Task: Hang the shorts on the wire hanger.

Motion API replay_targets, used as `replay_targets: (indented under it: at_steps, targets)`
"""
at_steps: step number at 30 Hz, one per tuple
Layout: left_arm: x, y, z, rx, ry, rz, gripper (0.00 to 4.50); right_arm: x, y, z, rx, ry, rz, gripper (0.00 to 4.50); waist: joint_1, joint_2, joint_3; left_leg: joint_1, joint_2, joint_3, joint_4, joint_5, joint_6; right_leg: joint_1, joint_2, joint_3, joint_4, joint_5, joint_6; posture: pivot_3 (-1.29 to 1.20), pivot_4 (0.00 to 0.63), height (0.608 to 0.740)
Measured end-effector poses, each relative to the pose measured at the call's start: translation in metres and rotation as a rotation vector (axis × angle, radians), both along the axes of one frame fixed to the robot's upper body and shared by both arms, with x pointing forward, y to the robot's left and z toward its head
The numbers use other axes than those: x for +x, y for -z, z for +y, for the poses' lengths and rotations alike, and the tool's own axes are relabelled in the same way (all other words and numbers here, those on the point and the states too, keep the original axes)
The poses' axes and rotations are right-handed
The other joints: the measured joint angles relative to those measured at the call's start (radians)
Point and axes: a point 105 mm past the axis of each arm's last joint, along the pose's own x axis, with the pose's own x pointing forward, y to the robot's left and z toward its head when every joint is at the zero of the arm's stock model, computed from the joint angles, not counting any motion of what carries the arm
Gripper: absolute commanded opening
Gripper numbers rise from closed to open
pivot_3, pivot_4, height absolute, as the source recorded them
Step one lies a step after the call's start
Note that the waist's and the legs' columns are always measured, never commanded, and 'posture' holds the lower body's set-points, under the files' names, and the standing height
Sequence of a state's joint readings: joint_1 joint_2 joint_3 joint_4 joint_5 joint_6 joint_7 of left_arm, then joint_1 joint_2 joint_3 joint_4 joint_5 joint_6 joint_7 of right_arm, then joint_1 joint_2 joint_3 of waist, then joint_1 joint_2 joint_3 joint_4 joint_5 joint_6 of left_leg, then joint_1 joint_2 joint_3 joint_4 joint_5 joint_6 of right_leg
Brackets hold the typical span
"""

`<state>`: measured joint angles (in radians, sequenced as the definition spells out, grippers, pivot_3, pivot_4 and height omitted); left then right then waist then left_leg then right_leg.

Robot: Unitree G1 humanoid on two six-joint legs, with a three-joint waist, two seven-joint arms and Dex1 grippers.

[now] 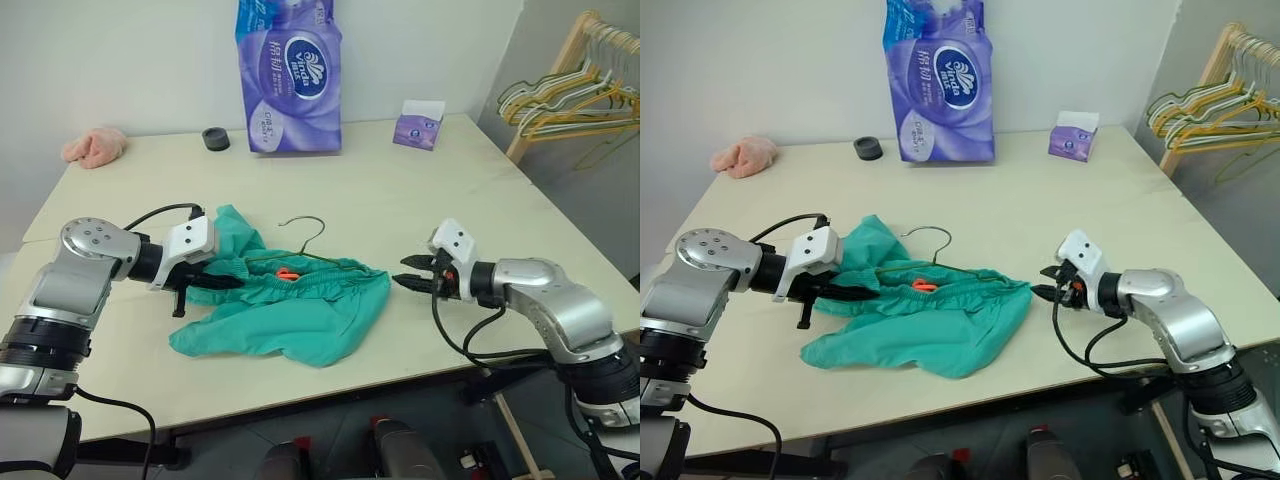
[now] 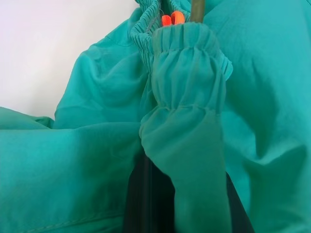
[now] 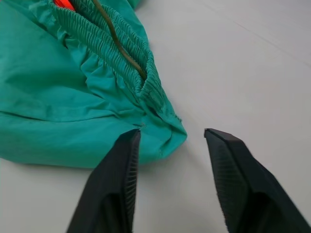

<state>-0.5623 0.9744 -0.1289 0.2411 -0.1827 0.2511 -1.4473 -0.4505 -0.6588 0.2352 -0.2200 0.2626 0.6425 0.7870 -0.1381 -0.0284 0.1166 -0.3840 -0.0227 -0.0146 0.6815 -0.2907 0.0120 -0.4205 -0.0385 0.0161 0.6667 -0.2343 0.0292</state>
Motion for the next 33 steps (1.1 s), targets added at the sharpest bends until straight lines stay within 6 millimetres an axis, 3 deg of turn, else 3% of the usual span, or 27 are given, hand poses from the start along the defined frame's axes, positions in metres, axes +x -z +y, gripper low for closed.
replay_targets:
  at_steps: [8,15,18,24,25,33]
  targets:
    - [0.0,0.0,-0.003,-0.014,0.009,0.004,0.0,0.011,0.02,0.019,-0.069,-0.041,-0.029,2.91,0.0,0.0,0.0,0.0,0.0,0.0,0.0,0.0,0.0,0.0,0.0,0.0,0.0,0.0,0.0,-0.15,0.058,0.74]
    - [0.0,-0.001,-0.004,-0.015,0.01,-0.001,0.0,0.022,0.036,0.023,-0.064,-0.009,0.024,2.91,0.0,-0.001,-0.001,0.0,0.0,0.0,0.0,0.0,0.0,0.0,0.0,0.0,0.0,0.0,0.0,-0.15,0.057,0.74]
    - [0.0,-0.001,-0.004,-0.016,0.01,-0.002,0.0,0.026,0.043,0.023,-0.059,0.008,0.044,2.32,-0.001,-0.001,-0.001,0.0,0.0,0.0,0.0,0.0,0.0,0.0,0.0,0.0,0.0,0.0,0.0,-0.15,0.058,0.74]
    - [0.001,0.0,-0.006,-0.022,0.011,-0.007,0.0,0.038,0.046,0.022,-0.053,0.063,0.018,0.22,-0.001,-0.001,-0.001,0.0,0.0,0.0,0.0,0.0,0.0,0.0,0.0,0.0,0.0,0.0,0.0,-0.15,0.062,0.74]
    - [0.001,-0.001,-0.006,-0.022,0.012,-0.009,0.0,0.038,0.046,0.022,-0.052,0.064,0.013,0.05,-0.001,-0.001,-0.001,0.0,0.0,0.0,0.0,0.0,0.0,0.0,0.0,0.0,0.0,0.0,0.0,-0.15,0.062,0.74]
    - [0.004,0.0,-0.003,0.006,0.011,-0.04,0.0,0.037,0.029,0.008,-0.07,0.055,-0.034,0.05,0.0,-0.001,-0.001,0.0,0.0,0.0,0.0,0.0,0.0,0.0,0.0,0.0,0.0,0.0,0.0,-0.16,0.069,0.74]
